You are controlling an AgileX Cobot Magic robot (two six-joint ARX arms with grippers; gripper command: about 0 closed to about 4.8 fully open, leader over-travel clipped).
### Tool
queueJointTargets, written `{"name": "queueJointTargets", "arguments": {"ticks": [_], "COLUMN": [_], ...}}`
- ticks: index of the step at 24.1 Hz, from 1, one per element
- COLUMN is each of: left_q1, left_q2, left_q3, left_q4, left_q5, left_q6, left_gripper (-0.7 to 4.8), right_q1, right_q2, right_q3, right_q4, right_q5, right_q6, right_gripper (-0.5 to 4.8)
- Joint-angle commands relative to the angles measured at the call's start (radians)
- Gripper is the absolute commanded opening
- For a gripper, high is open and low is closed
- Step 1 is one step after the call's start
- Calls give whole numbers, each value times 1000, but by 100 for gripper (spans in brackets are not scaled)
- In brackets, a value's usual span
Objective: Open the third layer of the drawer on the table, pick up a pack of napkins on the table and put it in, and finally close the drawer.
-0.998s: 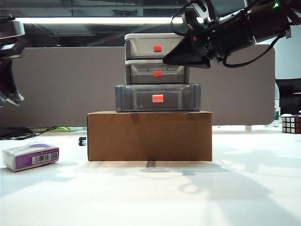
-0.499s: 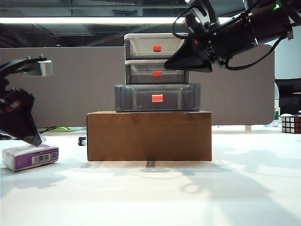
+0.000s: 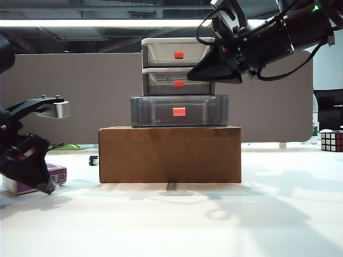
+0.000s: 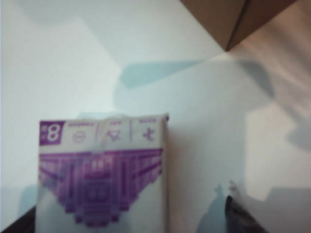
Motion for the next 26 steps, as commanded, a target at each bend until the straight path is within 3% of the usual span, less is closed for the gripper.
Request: {"name": "queueJointTargets", "arguments": {"ticks": [1,5,7,10,11,15,17,22,26], "left_q1": [3,3,3,2,2,2,2,1,1], "left_q2": [23,64,66,66,66,55,33,-81,-185], "left_q3": [5,10,10,10,10,21,58,167,214], "left_q4": [39,57,47,38,38,21,-45,-228,-255], "left_q5": [-1,-1,-1,-1,-1,-1,-1,5,127], "left_q6": [3,-3,-4,-3,-3,-3,-3,5,4], "left_gripper": [457,422,353,156,138,137,105,95,96], "right_q1": [1,1,1,1,1,1,1,1,1], "right_q2": [-3,-3,-3,-3,-3,-3,-3,-8,-18], "right_q3": [2,2,2,3,3,3,3,3,4], "right_q4": [6,6,6,6,7,7,7,8,13], "right_q5": [-5,-5,-5,-5,-5,-5,-6,-6,-6], "right_q6": [3,3,3,3,3,3,3,3,3], "right_gripper": [-6,-6,-6,-6,-6,-6,-6,-6,-6]}}
